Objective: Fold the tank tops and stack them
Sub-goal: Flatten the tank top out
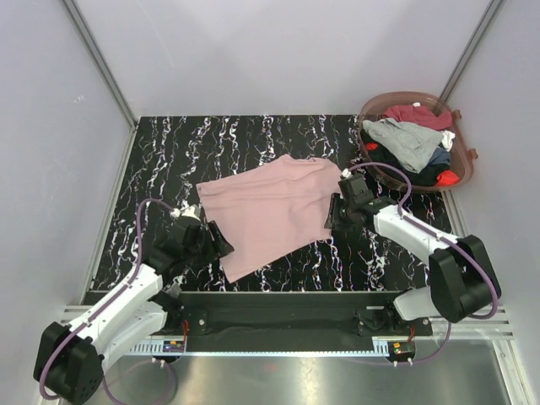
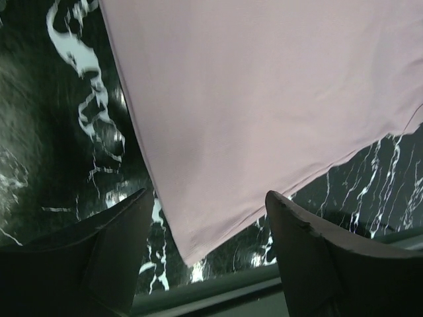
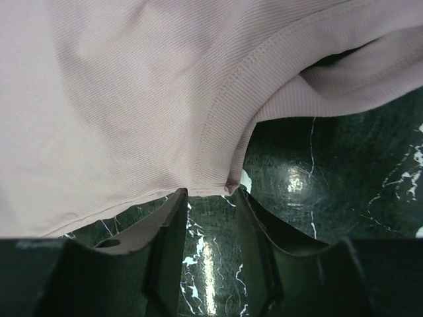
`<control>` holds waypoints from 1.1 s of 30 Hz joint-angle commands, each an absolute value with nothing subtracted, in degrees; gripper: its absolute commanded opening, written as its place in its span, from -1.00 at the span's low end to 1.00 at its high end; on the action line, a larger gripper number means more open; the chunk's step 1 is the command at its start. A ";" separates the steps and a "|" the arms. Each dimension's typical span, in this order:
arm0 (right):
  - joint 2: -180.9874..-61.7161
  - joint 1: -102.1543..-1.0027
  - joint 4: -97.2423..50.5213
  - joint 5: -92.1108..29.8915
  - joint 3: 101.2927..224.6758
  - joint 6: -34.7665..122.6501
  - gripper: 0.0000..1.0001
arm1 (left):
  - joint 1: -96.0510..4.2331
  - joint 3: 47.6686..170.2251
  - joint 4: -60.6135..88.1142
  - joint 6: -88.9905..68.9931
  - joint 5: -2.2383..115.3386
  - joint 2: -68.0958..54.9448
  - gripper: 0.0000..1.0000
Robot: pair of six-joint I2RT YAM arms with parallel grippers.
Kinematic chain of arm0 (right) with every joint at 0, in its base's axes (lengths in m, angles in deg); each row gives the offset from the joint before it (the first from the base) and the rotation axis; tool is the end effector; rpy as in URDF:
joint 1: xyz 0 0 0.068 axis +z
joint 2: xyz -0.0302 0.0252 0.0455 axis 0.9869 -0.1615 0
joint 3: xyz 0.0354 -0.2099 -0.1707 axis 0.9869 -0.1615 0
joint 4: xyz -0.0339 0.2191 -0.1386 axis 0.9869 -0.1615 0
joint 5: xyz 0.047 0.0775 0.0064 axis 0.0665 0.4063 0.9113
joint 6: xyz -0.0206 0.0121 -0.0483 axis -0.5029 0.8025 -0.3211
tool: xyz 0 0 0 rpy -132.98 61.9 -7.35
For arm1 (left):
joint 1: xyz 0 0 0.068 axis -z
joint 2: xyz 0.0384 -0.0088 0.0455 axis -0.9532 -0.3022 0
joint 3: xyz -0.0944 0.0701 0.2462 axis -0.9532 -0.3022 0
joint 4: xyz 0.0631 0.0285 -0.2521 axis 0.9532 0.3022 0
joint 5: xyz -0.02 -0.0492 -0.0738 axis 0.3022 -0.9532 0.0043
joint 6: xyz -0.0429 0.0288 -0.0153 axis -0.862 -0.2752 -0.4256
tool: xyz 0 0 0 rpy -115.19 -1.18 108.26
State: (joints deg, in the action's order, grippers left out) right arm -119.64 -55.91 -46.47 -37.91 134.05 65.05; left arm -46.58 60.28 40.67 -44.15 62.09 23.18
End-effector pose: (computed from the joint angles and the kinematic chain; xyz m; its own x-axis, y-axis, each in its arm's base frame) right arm 0.2453 0.1139 0.2000 -0.8677 0.1149 -0.4836 -0.0230 0.9626 0.2701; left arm 0.1430 -0.0712 0.1855 -0.7918 -0.4113 -0.4516 -0.1468 0.8458 -0.5129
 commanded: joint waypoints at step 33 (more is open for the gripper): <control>-129.75 -52.23 -41.05 -38.40 133.76 68.41 -0.68 | -42.87 53.04 31.59 -48.08 64.63 13.19 -1.00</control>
